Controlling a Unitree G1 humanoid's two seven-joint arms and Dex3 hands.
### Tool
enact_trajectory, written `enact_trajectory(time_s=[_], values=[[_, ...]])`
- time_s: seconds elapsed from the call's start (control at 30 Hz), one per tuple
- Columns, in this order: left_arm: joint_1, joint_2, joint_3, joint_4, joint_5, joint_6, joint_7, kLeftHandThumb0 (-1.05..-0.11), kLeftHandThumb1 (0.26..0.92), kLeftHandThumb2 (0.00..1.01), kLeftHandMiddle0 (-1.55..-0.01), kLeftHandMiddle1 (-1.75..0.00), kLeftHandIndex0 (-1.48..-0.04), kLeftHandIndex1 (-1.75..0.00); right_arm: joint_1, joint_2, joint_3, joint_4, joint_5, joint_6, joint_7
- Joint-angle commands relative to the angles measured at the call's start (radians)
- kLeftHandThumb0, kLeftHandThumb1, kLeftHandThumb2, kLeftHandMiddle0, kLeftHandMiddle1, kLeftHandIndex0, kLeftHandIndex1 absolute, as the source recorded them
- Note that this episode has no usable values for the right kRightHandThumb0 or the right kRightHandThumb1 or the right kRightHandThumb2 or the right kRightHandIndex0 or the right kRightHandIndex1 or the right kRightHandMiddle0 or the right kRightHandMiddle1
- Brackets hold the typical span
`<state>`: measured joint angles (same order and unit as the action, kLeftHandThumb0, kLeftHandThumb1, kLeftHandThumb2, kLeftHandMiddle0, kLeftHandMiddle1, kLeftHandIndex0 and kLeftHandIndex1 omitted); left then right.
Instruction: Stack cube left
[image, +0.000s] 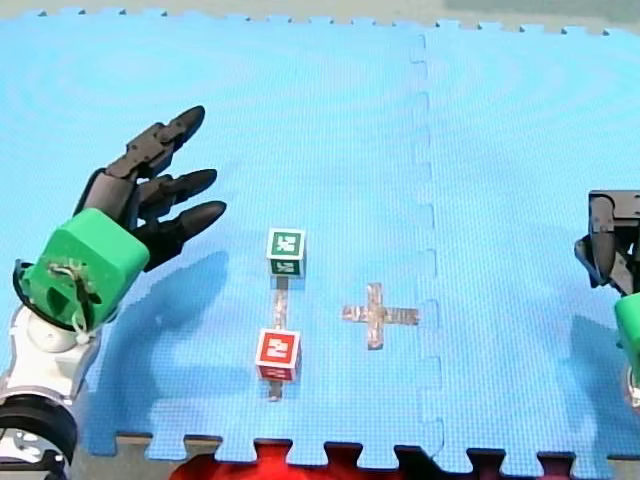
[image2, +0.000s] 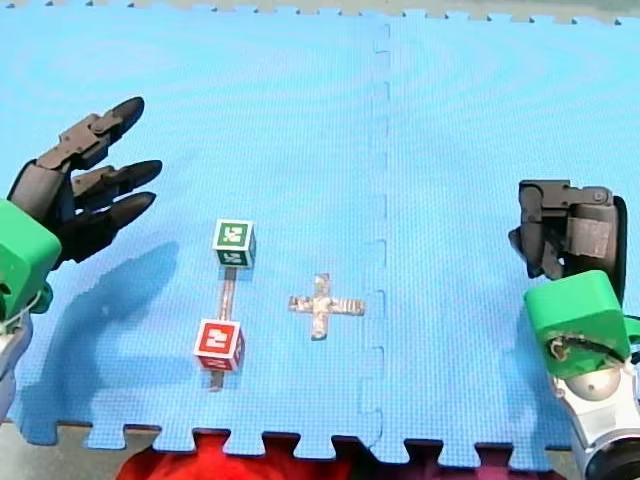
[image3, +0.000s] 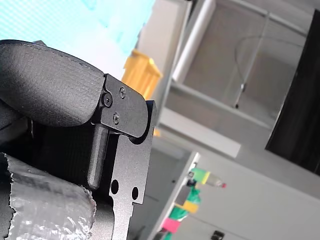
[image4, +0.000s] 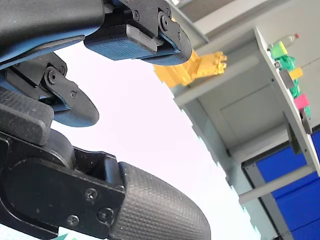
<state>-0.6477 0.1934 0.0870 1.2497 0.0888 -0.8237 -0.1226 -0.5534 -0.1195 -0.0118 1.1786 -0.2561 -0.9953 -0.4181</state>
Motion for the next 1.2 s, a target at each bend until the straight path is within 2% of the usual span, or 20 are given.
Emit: enact_trajectory(time_s=[0.0,0.03,0.07,0.13,0.17,0.23,0.3,0.33,0.43,0.5,0.7,1.17], values=[[-0.003,0.004,0.002,0.0,-0.002,0.003,0.001,-1.048,0.921,0.1,-0.76,-0.02,-0.36,0.0,0.002,-0.006,-0.003,0.0,0.005,0.001,-0.002],[-0.003,0.002,0.005,0.0,-0.009,0.002,-0.008,-1.048,0.921,0.1,-0.79,-0.03,-0.36,0.0,0.003,-0.006,-0.004,0.0,0.006,0.001,-0.001],[-0.002,-0.006,0.026,0.0,-0.044,0.003,-0.057,-1.046,0.921,0.09,-0.95,-0.12,-0.38,-0.01,0.003,-0.006,-0.004,-0.002,0.006,0.0,0.0],[-0.001,-0.024,0.077,-0.002,-0.132,0.013,-0.179,-0.869,0.861,0.02,-0.76,-1.25,-0.49,-0.01,0.004,-0.006,-0.004,-0.004,0.006,0.0,0.0],[-0.001,-0.032,0.099,-0.004,-0.171,0.021,-0.233,-0.786,0.823,0.01,-0.71,-1.49,-0.54,-0.02,0.005,-0.006,-0.004,-0.004,0.006,0.0,0.0],[-0.003,-0.045,0.136,-0.006,-0.232,0.04,-0.314,-0.701,0.757,0.0,-0.74,-1.69,-0.6,-0.03,0.004,-0.006,-0.005,-0.003,0.005,0.001,-0.001],[-0.004,-0.052,0.154,-0.006,-0.26,0.05,-0.352,-0.749,0.747,0.01,-0.78,-1.73,-0.61,-0.03,0.004,-0.006,-0.005,-0.002,0.004,0.001,0.0],[-0.005,-0.053,0.158,-0.004,-0.267,0.052,-0.363,-0.819,0.76,0.01,-0.8,-1.74,-0.59,-0.02,0.004,-0.005,-0.006,-0.002,0.005,0.0,0.0],[-0.006,-0.052,0.165,-0.002,-0.277,0.05,-0.386,-0.911,0.791,0.02,-0.83,-1.75,-0.58,0.0,0.004,-0.004,-0.007,-0.003,0.008,0.0,0.004],[-0.006,-0.05,0.169,-0.001,-0.278,0.047,-0.4,-0.935,0.804,0.02,-0.84,-1.75,-0.58,0.0,0.004,-0.004,-0.007,-0.003,0.007,0.001,0.003],[-0.007,-0.046,0.182,0.001,-0.278,0.044,-0.426,-0.959,0.815,0.02,-0.85,-1.75,-0.62,-0.02,0.005,-0.003,-0.006,-0.003,0.005,-0.002,0.001],[-0.01,-0.04,0.2,0.004,-0.272,0.05,-0.428,-0.97,0.784,0.0,-0.87,-1.75,-0.69,-0.04,0.009,-0.001,-0.005,-0.007,0.003,-0.002,0.0]])
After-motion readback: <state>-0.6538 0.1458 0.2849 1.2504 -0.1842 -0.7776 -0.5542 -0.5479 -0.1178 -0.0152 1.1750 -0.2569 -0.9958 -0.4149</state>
